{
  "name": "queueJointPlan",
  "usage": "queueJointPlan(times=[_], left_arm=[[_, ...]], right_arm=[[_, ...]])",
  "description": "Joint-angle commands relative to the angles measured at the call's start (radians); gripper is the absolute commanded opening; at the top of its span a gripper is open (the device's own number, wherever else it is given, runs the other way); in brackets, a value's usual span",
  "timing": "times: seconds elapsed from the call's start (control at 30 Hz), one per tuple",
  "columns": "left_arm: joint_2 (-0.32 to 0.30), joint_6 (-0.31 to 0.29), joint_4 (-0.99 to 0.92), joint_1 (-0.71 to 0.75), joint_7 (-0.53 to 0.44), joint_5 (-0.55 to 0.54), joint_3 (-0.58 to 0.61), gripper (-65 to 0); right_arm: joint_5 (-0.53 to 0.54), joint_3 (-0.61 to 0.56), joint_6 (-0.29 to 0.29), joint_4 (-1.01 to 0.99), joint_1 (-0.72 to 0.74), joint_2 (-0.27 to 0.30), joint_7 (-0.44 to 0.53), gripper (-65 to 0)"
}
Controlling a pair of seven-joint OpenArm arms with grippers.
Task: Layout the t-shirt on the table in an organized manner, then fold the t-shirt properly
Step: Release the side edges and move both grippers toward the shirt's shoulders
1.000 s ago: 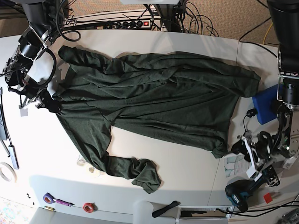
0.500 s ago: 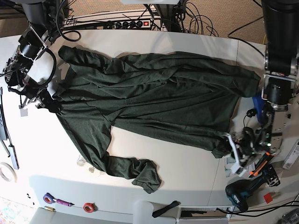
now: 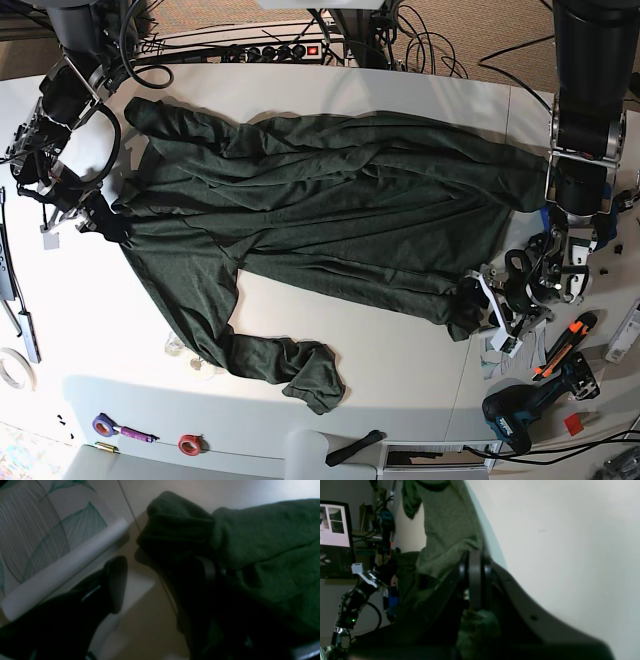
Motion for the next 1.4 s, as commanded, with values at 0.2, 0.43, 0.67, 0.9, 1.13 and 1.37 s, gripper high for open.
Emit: queueJointPlan(times=[0.2,0.43,0.67,0.9,1.13,1.37], left_arm=[[-0.008,-0.029,0.013,-0.081,-0.004,-0.024,-0.004,-27.0],[-0.001,-0.036,0.013,-0.099,-0.004,-0.057,-0.004,-27.0],[0.016,0.014,0.010,-0.087,-0.006,-0.047,-0.004,-27.0],[0.050,0.068,0.010,-0.049,-0.032,-0.004,-0.004,-27.0],[0.058,0.107,0.014,-0.041,-0.065,-0.042,-0.004,-44.5],[0.048,0.033,0.016,-0.048,-0.112,-0.051,-0.004,-65.0]], right_arm=[[0.028,0.000,0.002,0.014,0.019,0.025,0.011,-65.0],[0.027,0.000,0.002,0.014,0.019,0.025,0.011,-65.0],[0.028,0.000,0.002,0.014,0.019,0.025,0.011,-65.0],[0.028,0.000,0.002,0.014,0.019,0.025,0.011,-65.0],[0.028,0.000,0.002,0.014,0.020,0.025,0.011,-65.0],[0.028,0.000,0.002,0.014,0.024,0.028,0.072,-42.2]])
